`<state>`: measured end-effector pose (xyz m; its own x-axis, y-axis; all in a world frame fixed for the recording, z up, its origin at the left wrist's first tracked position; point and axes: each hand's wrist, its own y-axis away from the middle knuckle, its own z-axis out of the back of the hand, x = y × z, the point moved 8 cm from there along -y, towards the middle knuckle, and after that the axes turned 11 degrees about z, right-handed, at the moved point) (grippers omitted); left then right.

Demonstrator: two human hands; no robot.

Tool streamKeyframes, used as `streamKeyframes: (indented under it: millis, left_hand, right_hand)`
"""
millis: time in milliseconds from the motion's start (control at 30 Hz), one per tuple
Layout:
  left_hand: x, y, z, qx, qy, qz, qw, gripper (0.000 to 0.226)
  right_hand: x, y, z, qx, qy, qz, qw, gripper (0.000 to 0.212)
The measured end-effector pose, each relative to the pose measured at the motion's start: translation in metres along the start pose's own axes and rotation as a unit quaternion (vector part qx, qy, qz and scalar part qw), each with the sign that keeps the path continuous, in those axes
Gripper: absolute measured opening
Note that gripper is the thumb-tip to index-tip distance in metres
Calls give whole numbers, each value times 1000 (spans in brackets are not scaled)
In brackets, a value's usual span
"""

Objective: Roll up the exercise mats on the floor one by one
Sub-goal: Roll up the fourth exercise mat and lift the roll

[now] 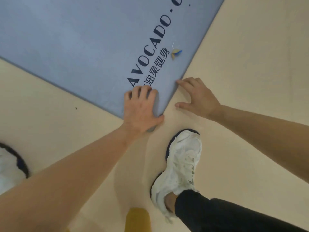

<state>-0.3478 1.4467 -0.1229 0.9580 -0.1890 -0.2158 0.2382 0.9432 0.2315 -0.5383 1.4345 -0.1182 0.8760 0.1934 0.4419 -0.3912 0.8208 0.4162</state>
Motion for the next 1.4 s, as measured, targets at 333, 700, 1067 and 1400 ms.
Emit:
streamKeyframes:
  millis: [333, 700, 1067, 1400]
  left_hand:
    - [15, 26, 93, -82, 151, 86, 981, 34]
    - [147, 141, 245, -127, 133, 130, 974, 44]
    - [264, 252, 364, -150, 42, 224, 962, 21]
    - [303, 322, 392, -236, 9, 264, 935, 63]
  right_hand:
    - [69, 0, 66, -77, 67, 91, 991, 79]
    - [205, 14, 115, -217, 61, 137, 965, 79]
    - [367, 14, 97, -270, -119, 121, 948, 50]
    - [497, 28, 117, -269, 62, 163, 947, 68]
